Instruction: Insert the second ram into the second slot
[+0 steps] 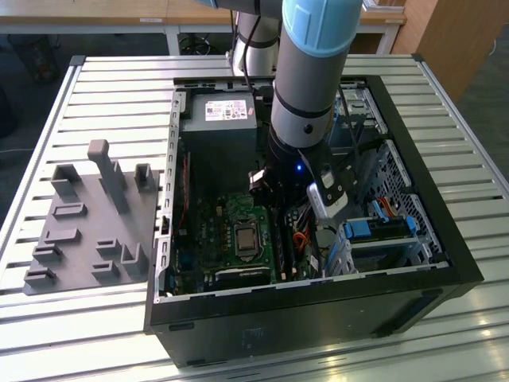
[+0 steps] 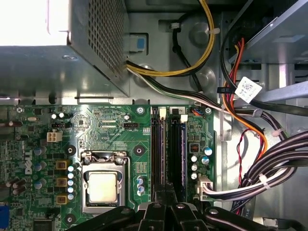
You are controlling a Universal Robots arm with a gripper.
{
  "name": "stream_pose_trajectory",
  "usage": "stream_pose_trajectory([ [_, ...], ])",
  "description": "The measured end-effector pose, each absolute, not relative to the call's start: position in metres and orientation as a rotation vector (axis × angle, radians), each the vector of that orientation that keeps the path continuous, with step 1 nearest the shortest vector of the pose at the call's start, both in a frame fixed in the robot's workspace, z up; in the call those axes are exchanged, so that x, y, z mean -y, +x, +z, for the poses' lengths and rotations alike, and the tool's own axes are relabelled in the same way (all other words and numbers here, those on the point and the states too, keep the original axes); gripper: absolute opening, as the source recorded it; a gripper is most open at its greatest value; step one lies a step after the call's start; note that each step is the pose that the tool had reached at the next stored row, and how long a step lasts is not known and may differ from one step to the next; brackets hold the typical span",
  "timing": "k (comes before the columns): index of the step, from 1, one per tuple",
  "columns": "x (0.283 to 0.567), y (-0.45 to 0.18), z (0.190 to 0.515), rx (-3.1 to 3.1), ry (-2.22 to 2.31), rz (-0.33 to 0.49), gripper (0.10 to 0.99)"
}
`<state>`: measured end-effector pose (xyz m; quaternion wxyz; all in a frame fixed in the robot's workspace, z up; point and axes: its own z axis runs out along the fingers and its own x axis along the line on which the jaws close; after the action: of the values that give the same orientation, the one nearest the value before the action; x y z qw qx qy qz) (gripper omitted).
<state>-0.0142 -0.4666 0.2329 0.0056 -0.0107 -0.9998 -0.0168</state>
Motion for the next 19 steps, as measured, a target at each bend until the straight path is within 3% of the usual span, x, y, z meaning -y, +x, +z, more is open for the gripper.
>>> stream_pose_trajectory([
  [19,0.4666,-0.0141,0.2254,3.130,-0.033,-0.052,0.102],
])
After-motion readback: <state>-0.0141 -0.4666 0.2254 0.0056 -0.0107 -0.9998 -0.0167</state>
